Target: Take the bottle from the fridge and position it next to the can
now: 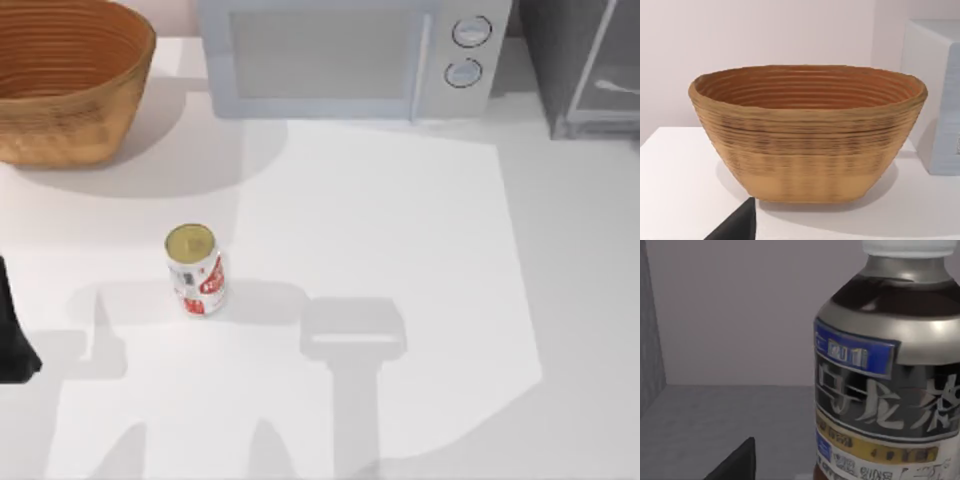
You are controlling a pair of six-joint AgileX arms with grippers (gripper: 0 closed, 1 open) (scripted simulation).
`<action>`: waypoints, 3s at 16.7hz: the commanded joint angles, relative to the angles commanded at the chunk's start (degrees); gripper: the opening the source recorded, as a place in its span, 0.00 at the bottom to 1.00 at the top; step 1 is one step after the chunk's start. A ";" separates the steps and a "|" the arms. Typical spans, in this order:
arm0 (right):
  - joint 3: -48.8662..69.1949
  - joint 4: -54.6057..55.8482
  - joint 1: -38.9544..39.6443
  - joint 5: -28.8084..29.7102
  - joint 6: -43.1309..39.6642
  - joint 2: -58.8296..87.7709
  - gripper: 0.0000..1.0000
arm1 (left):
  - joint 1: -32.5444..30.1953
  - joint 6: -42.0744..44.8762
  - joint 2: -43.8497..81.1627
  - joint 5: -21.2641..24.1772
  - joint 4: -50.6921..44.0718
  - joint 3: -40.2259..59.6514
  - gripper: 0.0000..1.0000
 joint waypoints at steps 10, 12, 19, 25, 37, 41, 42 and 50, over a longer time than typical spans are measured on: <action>14.40 -6.59 1.73 1.88 -0.07 7.79 1.00 | 0.00 0.00 0.00 0.00 0.00 0.00 1.00; 14.40 -6.59 1.73 1.88 -0.07 7.79 1.00 | 0.00 0.00 0.00 0.00 0.00 0.00 1.00; 14.40 -6.59 1.73 1.88 -0.07 7.79 0.47 | 0.00 0.00 0.00 0.00 0.00 0.00 1.00; 14.40 -6.59 1.73 1.88 -0.07 7.79 0.02 | 0.00 0.00 0.00 0.00 0.00 0.00 1.00; 14.96 -8.86 1.59 1.82 -0.02 6.00 0.00 | 0.00 0.00 0.00 0.00 0.00 0.00 1.00; 16.67 -15.01 1.57 1.76 0.06 1.70 0.00 | 0.00 0.00 0.00 0.00 0.00 0.00 1.00; 16.92 -15.73 1.55 1.77 0.07 1.12 0.00 | 0.00 0.00 0.00 0.00 0.00 0.00 1.00; 12.62 -14.18 0.67 0.79 0.14 -2.18 0.00 | 0.00 0.00 0.00 0.00 0.00 0.00 1.00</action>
